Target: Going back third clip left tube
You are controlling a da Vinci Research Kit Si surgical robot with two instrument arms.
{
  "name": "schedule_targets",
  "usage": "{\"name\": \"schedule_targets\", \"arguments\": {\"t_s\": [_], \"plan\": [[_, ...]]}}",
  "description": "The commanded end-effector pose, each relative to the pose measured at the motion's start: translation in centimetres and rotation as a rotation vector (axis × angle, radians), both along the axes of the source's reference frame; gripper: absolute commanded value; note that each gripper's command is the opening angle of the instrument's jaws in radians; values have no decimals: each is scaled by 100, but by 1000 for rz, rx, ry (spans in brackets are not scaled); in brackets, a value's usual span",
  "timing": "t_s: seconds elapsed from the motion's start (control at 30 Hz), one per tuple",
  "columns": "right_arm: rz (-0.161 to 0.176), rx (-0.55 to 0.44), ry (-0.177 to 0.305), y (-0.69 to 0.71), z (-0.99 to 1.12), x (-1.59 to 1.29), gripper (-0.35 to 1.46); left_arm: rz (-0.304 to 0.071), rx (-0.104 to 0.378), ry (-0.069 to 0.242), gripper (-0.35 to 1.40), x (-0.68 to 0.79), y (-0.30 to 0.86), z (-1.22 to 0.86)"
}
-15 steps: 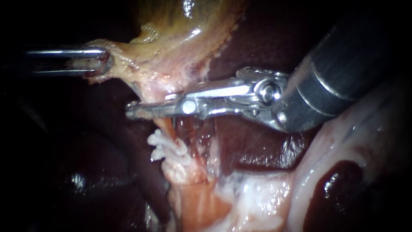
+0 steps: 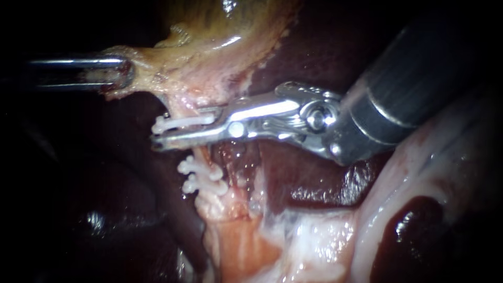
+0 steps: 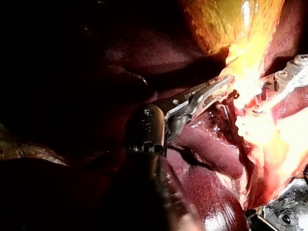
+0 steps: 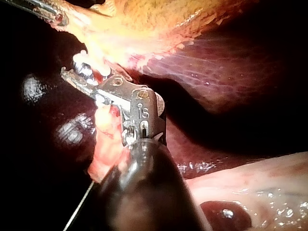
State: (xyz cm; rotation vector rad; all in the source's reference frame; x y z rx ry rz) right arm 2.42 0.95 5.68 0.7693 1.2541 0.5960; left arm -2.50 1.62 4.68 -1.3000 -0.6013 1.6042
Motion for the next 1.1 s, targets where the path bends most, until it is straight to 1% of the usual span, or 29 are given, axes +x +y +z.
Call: {"name": "schedule_targets", "arguments": {"t_s": [0.03, 0.1, 0.13, 0.23, 0.3, 0.33, 0.47, 0.53, 0.63, 0.73, 0.83, 0.9, 1.03, 1.07, 1.1], "plan": [[-7, -31, -10, 0, 1, -6, 50, 1, 0, -1, -35, 0, 0, 0], [-39, -108, -12, -2, 1, -22, 50, 1, 0, -1, -35, 1, 0, 0], [-49, -132, -10, -4, 0, -29, 50, 1, 0, -1, -35, 1, 0, 0], [-74, -213, 14, -12, -6, -55, 50, 1, -1, -1, -35, 1, 0, 0], [-82, -268, 23, -19, -12, -74, 50, 1, -1, -1, -35, 1, 0, 0], [-82, -312, 25, -23, -17, -88, 50, 1, -1, -1, -35, 2, 0, 0], [-72, -407, 14, -37, -36, -137, 50, 2, -1, -1, -35, 2, 0, 0], [-63, -434, 1, -42, -43, -160, 50, 1, -1, -1, -35, 2, 0, 0], [-52, -467, -15, -46, -46, -182, 50, 1, -1, -1, -35, 1, 0, 0], [-54, -479, -14, -47, -47, -191, 50, 1, -1, -1, -35, 0, 0, 0], [-57, -489, -11, -46, -48, -194, 50, 0, -1, 0, -35, -1, 0, 1], [-57, -488, -11, -45, -49, -194, 50, -1, -1, 0, -35, -5, 1, 3], [-61, -491, -7, -45, -52, -194, 50, -8, -7, 6, -35, -21, -1, 14], [-61, -491, -7, -45, -52, -195, 50, -13, -10, 10, -35, -25, -2, 19], [-61, -491, -7, -44, -53, -195, 50, -9, -12, 7, -35, -31, -4, 25]]}}
